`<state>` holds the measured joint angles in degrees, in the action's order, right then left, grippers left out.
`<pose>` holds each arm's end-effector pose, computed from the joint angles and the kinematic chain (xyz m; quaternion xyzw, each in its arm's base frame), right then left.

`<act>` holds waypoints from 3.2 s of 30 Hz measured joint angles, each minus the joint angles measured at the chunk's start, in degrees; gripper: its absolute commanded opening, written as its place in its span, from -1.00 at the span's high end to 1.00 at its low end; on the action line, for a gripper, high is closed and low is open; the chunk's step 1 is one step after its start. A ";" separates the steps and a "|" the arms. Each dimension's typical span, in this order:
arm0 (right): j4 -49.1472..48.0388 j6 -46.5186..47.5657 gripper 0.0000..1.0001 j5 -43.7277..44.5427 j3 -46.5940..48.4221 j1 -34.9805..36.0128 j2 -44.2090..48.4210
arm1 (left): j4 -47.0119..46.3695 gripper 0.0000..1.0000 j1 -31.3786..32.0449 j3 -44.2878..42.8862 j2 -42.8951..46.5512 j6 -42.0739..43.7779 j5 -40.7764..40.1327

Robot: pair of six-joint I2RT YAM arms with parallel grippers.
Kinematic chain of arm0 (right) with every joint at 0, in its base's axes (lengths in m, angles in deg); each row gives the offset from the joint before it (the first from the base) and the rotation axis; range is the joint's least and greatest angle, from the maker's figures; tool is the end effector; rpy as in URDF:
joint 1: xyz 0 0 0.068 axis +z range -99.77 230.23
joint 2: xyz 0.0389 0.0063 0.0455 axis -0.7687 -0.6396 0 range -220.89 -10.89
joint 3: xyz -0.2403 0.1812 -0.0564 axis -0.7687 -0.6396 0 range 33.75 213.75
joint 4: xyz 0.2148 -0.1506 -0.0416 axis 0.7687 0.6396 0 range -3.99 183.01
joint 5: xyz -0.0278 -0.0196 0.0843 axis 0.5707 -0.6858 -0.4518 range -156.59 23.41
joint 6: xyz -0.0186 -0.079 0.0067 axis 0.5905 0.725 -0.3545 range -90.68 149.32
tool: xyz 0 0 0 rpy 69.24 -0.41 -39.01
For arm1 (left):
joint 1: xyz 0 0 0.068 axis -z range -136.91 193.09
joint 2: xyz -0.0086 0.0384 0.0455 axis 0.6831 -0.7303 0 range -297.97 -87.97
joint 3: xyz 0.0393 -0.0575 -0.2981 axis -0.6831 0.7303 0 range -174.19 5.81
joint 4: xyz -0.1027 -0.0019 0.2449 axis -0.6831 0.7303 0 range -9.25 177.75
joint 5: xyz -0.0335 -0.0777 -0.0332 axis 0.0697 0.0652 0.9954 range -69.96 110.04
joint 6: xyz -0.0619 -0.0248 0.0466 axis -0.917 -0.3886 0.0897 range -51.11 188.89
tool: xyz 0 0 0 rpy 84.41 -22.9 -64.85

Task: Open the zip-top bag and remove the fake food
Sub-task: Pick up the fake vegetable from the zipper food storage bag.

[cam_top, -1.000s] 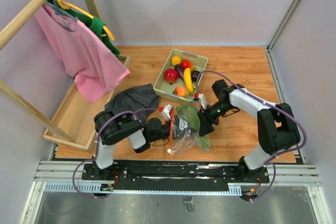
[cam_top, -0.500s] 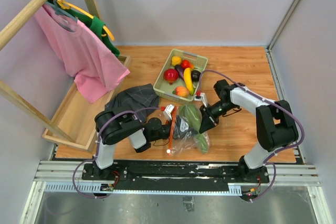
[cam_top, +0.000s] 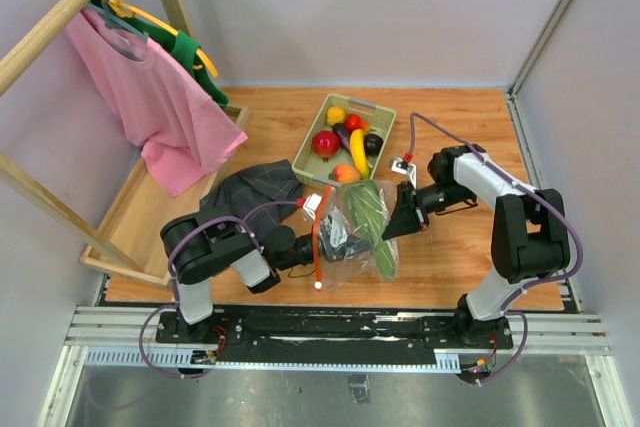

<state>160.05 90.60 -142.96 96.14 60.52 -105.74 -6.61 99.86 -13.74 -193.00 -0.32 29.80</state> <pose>0.2457 0.1143 0.2407 -0.3827 0.6830 0.6008 0.1615 0.1655 -0.2745 0.1624 -0.0142 0.6955 -0.6647 0.2724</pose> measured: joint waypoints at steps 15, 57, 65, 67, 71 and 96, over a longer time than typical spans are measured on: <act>9.60 10.54 0.92 -4.35 0.11 -0.04 -0.02 | 0.31 -0.10 0.11 -5.27 0.33 0.48 3.45; -26.75 -23.87 0.78 17.53 -8.57 10.60 16.20 | 3.37 0.15 -0.11 0.24 4.09 6.14 1.46; -23.41 -21.16 0.99 10.36 -8.09 10.29 15.45 | 1.57 -0.23 -0.13 4.15 9.97 6.60 -0.07; -22.99 -20.50 0.99 8.63 -7.82 10.10 15.45 | 0.98 -0.23 -0.13 4.68 11.02 6.67 -0.52; -22.56 -19.67 0.99 6.49 -7.78 9.84 15.50 | 0.79 -0.18 -0.11 5.33 12.46 7.08 -1.29; -16.96 -12.41 0.99 3.39 -6.47 9.81 13.73 | 0.63 -0.45 -2.60 5.46 16.70 13.92 -2.21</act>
<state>143.09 78.19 -139.58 89.67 70.33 -92.01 -5.97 97.26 -8.28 -176.30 13.60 27.59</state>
